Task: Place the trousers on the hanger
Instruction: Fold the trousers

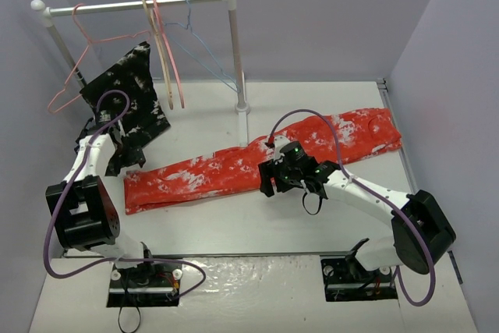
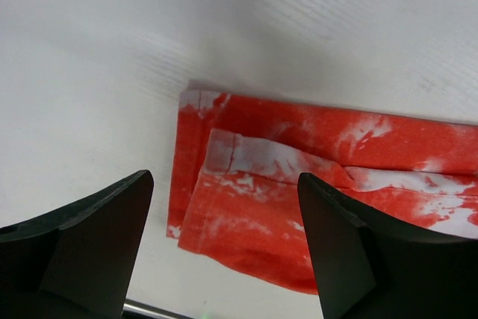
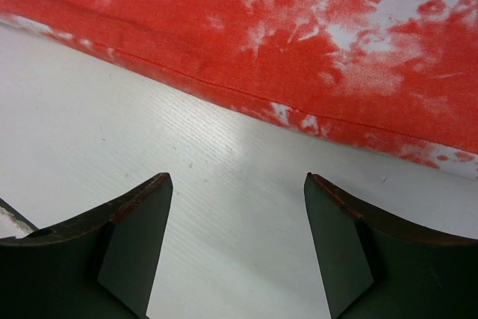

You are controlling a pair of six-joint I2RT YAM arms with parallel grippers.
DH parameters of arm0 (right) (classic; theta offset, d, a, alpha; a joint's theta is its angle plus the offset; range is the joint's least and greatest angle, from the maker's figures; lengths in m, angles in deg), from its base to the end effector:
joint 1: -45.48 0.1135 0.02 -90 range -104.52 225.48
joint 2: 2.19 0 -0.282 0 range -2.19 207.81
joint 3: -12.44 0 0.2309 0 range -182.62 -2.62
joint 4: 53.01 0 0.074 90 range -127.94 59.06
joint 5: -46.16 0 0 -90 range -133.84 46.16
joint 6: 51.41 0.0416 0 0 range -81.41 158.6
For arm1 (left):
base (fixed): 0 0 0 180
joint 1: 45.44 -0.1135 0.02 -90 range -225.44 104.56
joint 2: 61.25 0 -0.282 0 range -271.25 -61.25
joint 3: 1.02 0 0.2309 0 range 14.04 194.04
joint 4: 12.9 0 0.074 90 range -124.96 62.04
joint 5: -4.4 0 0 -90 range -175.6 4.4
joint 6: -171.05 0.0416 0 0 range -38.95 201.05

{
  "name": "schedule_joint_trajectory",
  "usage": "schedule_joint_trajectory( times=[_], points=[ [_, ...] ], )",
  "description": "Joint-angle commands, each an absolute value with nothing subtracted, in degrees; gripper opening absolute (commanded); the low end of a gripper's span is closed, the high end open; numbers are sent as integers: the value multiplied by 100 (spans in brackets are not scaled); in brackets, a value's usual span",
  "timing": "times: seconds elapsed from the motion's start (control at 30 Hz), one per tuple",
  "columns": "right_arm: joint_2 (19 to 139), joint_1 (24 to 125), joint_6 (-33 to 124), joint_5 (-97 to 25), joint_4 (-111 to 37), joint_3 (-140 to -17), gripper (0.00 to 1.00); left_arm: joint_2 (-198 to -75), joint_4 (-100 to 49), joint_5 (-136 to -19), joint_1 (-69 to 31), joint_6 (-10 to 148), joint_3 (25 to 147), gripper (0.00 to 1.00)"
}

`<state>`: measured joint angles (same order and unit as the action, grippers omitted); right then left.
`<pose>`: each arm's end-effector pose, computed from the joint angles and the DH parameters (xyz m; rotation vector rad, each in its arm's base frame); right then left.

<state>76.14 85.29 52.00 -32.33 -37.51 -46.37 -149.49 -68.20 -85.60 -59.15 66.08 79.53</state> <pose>0.2056 0.1822 0.2467 -0.6325 2.1767 0.7316 0.2843 0.0694 0.2615 -0.6613 2.5870 -0.0071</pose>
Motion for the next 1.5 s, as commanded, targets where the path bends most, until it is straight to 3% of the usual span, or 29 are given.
schedule_joint_trajectory(
  times=[0.0,0.43,0.63,0.8,0.87,0.97,1.1,1.17,1.47],
  points=[
    [7346,8556,5130,-3096,-3926,-4701,69,-14962,-6087,-7811,-6061,7451,7908,75],
    [6794,8547,5091,-3021,-3935,-4771,78,-14844,-5653,-7022,-6336,7813,7277,70],
    [6603,8554,5076,-3088,-3928,-4796,79,-14954,-5772,-7044,-6346,7817,7235,60],
    [6531,8547,5055,-3118,-3935,-4736,79,-14976,-5767,-7110,-6355,7745,7196,67],
    [6574,8547,5041,-3129,-3929,-4714,79,-15041,-5805,-7032,-6363,7722,7265,65],
    [6583,8547,5037,-3153,-3935,-4692,79,-15142,-5925,-6987,-6372,7700,7406,53],
    [6542,8547,5079,-3217,-3935,-4688,79,-15035,-5963,-7011,-6377,7669,7434,12],
    [6521,8547,5100,-3253,-3935,-4704,79,-14992,-6027,-7048,-6389,7646,7526,0],
    [6559,8547,5143,-3461,-3935,-4763,80,-14571,-6919,-7881,-6389,7269,8496,0]
  ],
)
